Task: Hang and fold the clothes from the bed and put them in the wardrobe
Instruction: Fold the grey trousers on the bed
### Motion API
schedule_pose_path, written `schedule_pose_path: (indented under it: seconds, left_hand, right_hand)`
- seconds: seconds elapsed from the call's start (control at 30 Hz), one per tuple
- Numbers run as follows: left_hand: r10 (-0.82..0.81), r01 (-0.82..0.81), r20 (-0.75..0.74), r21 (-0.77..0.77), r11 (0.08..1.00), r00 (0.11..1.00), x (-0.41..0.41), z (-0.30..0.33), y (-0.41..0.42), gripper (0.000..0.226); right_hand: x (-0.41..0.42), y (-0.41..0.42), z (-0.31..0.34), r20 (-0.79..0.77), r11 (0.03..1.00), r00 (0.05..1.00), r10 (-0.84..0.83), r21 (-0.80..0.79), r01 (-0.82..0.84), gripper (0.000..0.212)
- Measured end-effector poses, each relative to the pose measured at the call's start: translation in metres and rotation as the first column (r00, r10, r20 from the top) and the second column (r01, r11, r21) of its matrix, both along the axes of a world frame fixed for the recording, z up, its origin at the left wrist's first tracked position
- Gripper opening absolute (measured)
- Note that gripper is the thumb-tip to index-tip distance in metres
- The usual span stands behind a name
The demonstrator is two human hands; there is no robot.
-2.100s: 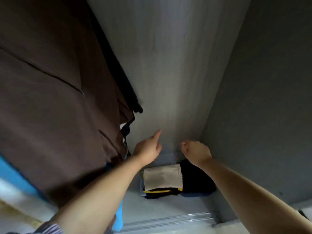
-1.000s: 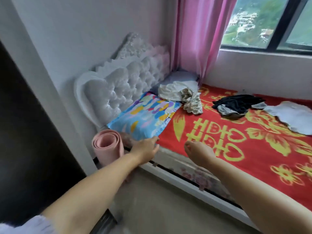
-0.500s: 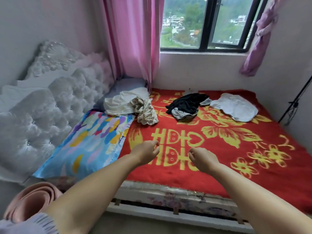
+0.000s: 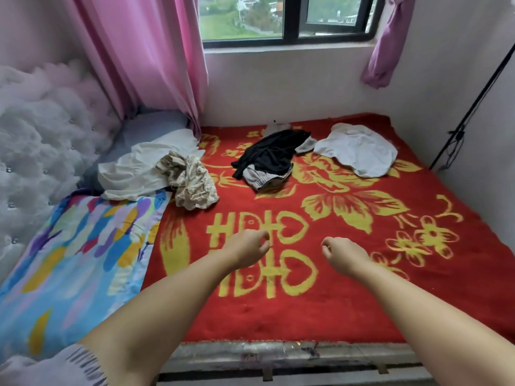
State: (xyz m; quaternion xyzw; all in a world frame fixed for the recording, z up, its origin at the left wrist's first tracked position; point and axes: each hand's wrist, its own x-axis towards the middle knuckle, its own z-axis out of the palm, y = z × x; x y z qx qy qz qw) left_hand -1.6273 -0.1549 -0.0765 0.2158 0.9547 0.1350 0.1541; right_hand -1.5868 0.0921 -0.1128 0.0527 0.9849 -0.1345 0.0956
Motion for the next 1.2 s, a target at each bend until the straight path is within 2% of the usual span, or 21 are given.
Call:
schedule_pose_path:
  seconds: [0.2,0.4,0.5,0.63,0.8,0.93,1.0,1.13,1.2]
  left_hand:
    - [0.176,-0.178,0.124,0.003,0.984,0.977,-0.089,-0.060,0.055,0.030]
    - [0.198,-0.197,0.183,-0.025,0.980,0.963,-0.159,-0.125,0.087,0.032]
    - [0.196,-0.190,0.246,-0.049,0.981,0.949,-0.197,-0.170,0.090,0.031]
    - [0.290,-0.293,0.271,-0.033,0.956,0.918,-0.251,-0.246,0.085,0.030]
    - [0.343,-0.342,0.148,-0.035,0.939,0.927,-0.322,-0.321,0.073,0.039]
    - [0.380,-0.378,0.049,-0.057,0.924,0.924,-0.370,-0.363,0.068,0.050]
    - [0.364,-0.366,-0.039,-0.106,0.925,0.931,-0.395,-0.376,0.069,0.061]
    - [0.262,-0.325,-0.283,-0.206,0.923,0.923,-0.451,-0.389,0.079,0.084]
    - [0.222,-0.297,-0.319,-0.210,0.931,0.921,-0.486,-0.390,0.083,0.088]
  right_hand:
    - [-0.109,0.056,-0.058,0.097,0.997,0.992,0.080,-0.010,-0.079,0.031]
    - [-0.207,0.075,-0.123,0.202,0.988,0.967,0.155,-0.047,-0.149,0.030]
    - [-0.251,0.066,-0.166,0.217,0.984,0.961,0.172,-0.083,-0.157,0.030]
    - [-0.305,0.047,-0.240,0.159,0.982,0.977,0.139,-0.146,-0.116,0.034]
    - [-0.376,0.022,-0.326,0.092,0.983,0.996,0.017,-0.181,0.000,0.040]
    - [-0.381,0.021,-0.382,0.008,0.991,0.992,0.123,-0.049,-0.123,0.045]
    - [-0.376,0.021,-0.396,-0.069,0.988,0.985,0.155,-0.001,-0.155,0.046]
    - [-0.386,0.020,-0.403,-0.202,0.997,0.976,0.079,-0.004,-0.081,0.048]
    - [-0.389,0.019,-0.403,-0.214,0.997,0.974,0.071,-0.002,-0.073,0.045]
